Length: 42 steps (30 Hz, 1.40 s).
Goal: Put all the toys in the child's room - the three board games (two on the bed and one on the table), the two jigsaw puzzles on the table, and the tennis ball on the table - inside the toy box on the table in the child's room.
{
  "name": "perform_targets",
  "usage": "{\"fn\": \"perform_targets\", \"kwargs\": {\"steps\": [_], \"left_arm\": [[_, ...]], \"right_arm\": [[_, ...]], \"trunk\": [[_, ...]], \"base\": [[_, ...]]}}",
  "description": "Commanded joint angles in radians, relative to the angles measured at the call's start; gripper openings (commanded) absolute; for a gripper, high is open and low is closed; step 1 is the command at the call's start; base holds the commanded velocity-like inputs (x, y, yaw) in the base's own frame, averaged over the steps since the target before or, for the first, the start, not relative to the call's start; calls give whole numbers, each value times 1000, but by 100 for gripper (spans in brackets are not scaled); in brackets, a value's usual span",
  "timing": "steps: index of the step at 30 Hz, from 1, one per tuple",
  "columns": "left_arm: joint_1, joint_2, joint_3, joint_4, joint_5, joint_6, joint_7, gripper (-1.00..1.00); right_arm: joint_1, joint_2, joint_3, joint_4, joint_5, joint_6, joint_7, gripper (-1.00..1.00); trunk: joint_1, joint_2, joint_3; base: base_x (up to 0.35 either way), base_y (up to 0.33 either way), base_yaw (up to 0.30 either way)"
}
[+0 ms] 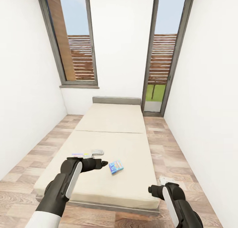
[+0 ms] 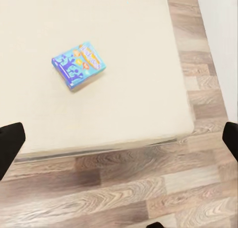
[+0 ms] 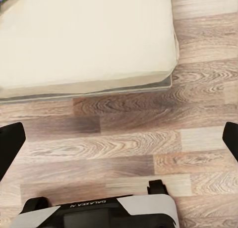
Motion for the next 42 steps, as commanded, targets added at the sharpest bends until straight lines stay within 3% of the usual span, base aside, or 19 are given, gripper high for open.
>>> {"fn": "perform_targets", "kwargs": {"steps": [1, 7, 15, 23, 31, 35, 42], "left_arm": [[-3, -8, -8, -2, 2, 3, 2, 100], [-9, -30, -31, 72, 1, -12, 3, 100], [-10, 12, -25, 131, 1, -31, 4, 100], [-10, 17, -24, 136, 0, -33, 6, 100], [-10, 19, -23, 135, 0, -63, 14, 100], [-11, 22, -20, 135, 0, -75, 47, 100], [-13, 19, 11, 145, 2, -80, 145, 100]], "right_arm": [[-1, 1, -1, -2, -11, 3, -9, 100], [-1, 0, -1, -1, -11, 3, -8, 100], [-1, 0, -1, -2, -10, 3, -9, 100], [-12, 1, -6, -22, -14, 8, -7, 100], [-46, -4, -16, -211, -24, 74, -3, 100], [-42, -1, -7, -275, -25, 96, -1, 100], [-41, 0, 11, -289, -25, 73, -1, 100]], "trunk": [[1, -2, -2], [1, -2, -2], [1, -2, -2], [1, -2, -2], [1, -2, -2], [1, -2, -2], [1, -2, -2]], "base": [[230, 0, 0], [107, 35, 0], [34, 142, 0], [76, 16, 0], [137, 1, 0], [22, 0, 0], [5, 0, -7]]}}
